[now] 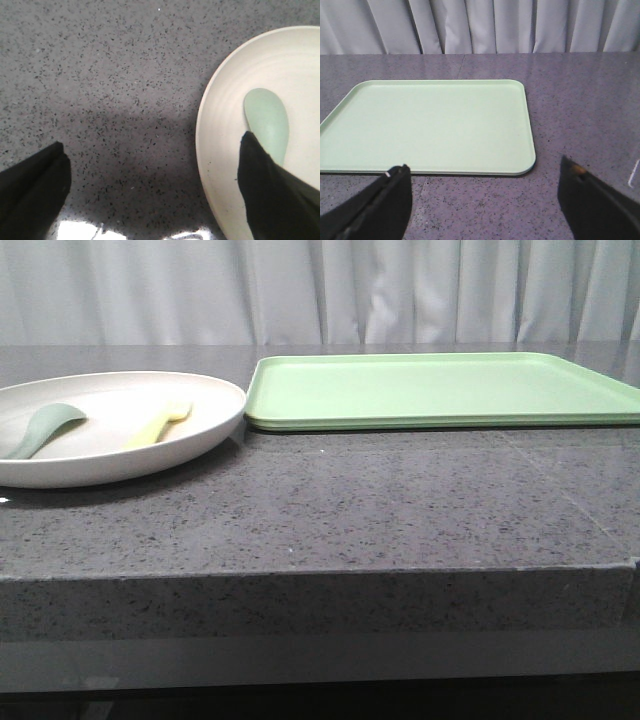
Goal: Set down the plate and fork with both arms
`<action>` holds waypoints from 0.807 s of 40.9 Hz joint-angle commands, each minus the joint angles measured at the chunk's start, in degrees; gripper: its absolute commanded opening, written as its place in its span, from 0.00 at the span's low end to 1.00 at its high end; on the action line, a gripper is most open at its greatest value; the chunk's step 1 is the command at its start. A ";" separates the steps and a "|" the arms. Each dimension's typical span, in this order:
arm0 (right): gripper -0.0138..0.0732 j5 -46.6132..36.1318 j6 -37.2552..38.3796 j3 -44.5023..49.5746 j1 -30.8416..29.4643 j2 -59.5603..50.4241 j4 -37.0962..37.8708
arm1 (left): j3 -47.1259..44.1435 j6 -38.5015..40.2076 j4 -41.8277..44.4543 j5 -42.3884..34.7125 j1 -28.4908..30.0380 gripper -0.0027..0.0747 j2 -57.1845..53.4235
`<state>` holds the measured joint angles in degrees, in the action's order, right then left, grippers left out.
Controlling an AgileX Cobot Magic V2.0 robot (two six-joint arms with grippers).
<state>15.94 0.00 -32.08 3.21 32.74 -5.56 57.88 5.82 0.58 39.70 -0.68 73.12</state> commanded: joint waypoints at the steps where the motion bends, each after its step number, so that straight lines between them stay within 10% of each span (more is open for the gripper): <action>1: 0.87 -4.76 -0.32 -2.09 -0.04 0.47 -0.15 | 3.88 0.01 -0.58 -0.47 -0.28 0.87 1.62; 24: 0.87 -4.70 -0.32 -2.04 -0.04 0.47 -0.15 | 7.35 0.01 -0.58 2.81 -2.40 0.83 13.01; 33: 0.87 -4.70 -0.32 -2.04 -0.04 0.47 -0.15 | 7.35 0.01 -1.28 2.89 -2.40 0.55 13.01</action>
<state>15.94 0.00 -32.08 3.21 32.74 -5.56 63.36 5.82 0.00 44.22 -2.70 87.92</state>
